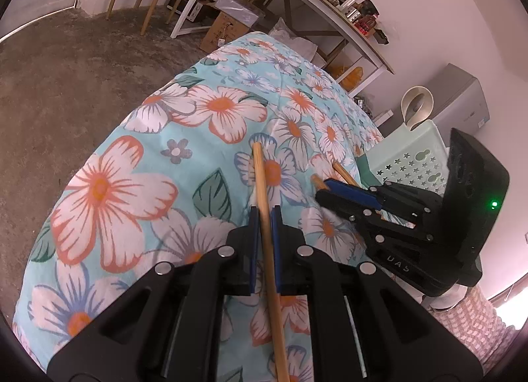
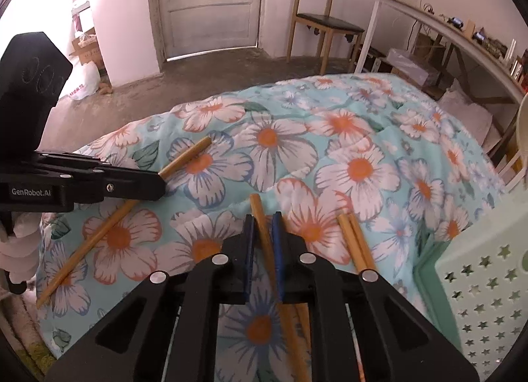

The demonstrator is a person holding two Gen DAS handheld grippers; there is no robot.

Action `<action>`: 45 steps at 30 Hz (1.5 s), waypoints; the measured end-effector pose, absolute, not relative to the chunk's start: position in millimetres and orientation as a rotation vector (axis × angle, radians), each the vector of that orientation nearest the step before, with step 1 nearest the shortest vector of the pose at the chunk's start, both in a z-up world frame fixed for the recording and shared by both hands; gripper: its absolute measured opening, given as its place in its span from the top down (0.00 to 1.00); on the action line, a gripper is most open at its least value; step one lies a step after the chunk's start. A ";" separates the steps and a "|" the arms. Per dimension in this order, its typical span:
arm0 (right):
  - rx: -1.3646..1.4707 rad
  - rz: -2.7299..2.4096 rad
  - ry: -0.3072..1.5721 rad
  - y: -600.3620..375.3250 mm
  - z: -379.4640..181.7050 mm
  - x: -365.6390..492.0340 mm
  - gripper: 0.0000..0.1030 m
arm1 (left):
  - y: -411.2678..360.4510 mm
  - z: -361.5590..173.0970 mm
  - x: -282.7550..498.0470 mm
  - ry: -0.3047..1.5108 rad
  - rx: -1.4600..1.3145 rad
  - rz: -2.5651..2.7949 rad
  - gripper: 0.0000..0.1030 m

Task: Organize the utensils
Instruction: 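Grasp another chopstick with the right tool while the left holds its chopstick, then drop the left tool's chopstick into the holder while the right holds its chopstick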

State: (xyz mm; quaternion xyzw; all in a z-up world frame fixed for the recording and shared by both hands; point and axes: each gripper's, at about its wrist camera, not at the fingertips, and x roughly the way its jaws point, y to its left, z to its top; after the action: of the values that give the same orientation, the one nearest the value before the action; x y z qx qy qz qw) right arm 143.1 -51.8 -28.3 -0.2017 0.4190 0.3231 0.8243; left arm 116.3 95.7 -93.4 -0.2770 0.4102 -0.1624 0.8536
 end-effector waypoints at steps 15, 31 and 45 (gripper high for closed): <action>-0.037 0.487 0.595 -163.9 99.4 101.9 0.93 | 96.7 -71.6 115.6 0.809 -0.634 -0.294 0.95; 0.208 0.370 0.476 -235.6 104.7 62.6 0.93 | 51.6 -28.8 125.5 0.773 -0.586 -0.450 0.95; 0.318 0.347 0.430 -272.5 97.2 53.9 0.93 | 35.8 36.5 120.3 0.628 -0.480 -0.528 0.95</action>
State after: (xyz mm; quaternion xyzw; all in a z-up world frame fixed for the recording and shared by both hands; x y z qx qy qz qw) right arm 53.9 -272.5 97.2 0.1564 0.2115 0.1705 0.9496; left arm 120.3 35.8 36.5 -0.2310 0.3024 -0.2543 0.8891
